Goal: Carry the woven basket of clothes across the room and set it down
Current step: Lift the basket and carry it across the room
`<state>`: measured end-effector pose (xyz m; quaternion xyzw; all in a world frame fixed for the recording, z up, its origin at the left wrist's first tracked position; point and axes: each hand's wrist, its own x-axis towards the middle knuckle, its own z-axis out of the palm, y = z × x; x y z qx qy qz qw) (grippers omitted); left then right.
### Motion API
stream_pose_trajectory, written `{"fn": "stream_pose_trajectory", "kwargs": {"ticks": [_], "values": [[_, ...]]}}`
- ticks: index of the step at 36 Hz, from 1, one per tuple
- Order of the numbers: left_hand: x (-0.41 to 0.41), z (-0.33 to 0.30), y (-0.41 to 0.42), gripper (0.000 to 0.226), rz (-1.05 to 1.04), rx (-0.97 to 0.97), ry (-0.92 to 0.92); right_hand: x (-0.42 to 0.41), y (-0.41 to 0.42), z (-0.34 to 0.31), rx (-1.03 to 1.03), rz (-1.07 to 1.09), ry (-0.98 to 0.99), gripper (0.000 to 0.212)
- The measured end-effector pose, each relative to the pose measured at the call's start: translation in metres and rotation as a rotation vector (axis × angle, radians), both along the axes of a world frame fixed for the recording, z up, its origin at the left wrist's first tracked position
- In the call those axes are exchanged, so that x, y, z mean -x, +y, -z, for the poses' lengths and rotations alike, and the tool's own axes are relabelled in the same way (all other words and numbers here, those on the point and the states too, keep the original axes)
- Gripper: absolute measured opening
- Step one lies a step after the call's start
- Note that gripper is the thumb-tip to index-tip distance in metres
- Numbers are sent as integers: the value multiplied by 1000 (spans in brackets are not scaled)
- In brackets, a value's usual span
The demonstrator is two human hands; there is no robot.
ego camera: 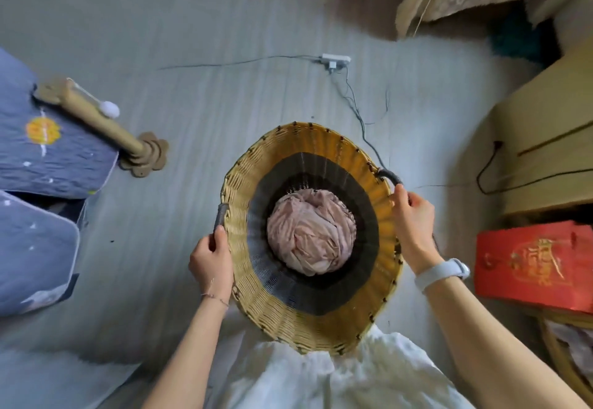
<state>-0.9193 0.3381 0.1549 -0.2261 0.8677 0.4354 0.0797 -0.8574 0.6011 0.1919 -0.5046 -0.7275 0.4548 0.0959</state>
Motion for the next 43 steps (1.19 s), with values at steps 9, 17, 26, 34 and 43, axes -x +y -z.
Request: {"fn": "stream_pose_trajectory", "kwargs": {"ticks": [9, 17, 26, 34, 43], "values": [[154, -23, -12, 43, -114, -15, 89, 166, -10, -28, 18, -107, 44, 53], [288, -30, -13, 43, -225, -10, 118, 317, -14, -23, 71, -157, 45, 54], [449, -42, -6, 41, -385, -16, 106, 528, -13, -36, 76, -321, 37, 54], [566, -50, -25, 38, -514, -10, 66, 684, -35, -60, 65, -439, 39, 52], [724, -38, -85, 41, -563, -37, 8, 862, -107, -54, 95, -510, 50, 51]]}}
